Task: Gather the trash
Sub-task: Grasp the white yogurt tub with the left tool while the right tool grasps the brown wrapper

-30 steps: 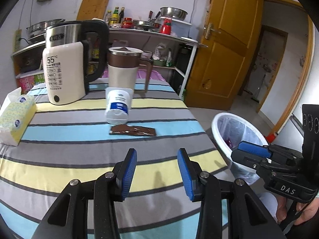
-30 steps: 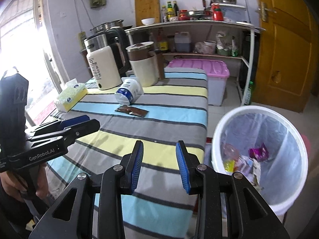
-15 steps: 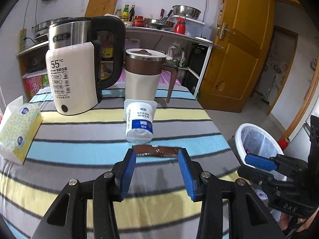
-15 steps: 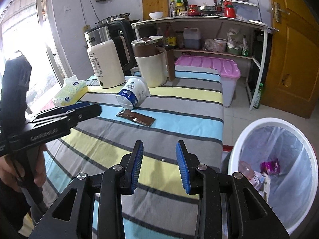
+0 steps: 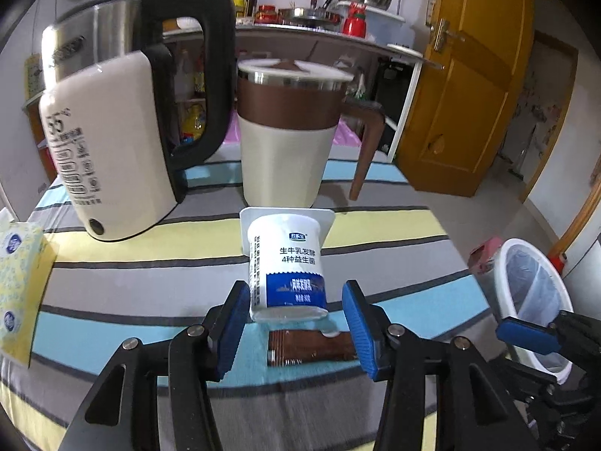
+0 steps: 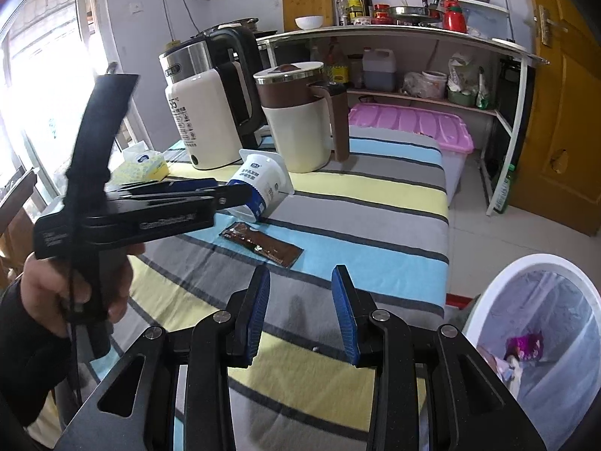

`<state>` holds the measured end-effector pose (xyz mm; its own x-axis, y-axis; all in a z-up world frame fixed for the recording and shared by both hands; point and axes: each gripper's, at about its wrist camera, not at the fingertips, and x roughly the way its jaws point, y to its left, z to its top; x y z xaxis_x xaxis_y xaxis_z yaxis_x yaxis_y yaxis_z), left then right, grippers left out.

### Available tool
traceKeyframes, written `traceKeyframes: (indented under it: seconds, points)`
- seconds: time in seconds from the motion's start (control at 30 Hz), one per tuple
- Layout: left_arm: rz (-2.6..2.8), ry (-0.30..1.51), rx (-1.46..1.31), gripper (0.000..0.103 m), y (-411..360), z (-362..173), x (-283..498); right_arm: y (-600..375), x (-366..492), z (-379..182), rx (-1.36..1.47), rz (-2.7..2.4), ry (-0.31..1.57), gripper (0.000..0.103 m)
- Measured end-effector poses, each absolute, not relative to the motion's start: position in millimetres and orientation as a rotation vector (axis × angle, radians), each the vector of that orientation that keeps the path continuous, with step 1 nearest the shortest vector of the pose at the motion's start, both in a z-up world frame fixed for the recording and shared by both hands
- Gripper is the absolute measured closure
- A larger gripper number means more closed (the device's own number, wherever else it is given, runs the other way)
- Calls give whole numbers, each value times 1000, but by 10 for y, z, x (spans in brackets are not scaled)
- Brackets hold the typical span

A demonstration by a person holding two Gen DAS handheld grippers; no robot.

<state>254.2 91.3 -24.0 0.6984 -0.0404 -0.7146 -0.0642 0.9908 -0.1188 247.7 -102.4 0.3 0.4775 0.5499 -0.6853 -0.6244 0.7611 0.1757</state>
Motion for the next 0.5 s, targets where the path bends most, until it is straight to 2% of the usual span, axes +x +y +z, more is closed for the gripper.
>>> traceKeyframes:
  seconds: [0.2,0.27,0.5]
  points:
    - [29,821,-136,52,936,-342,2666,-988,2553,-47,-110,722,808,67]
    - [37,827,-128,55,936,-363,2685,-977,2578,-53,-111,722,811,67]
    - [46,780,-167,56,1046,-262,2532,-895,2657,-69,-130,739,816,67]
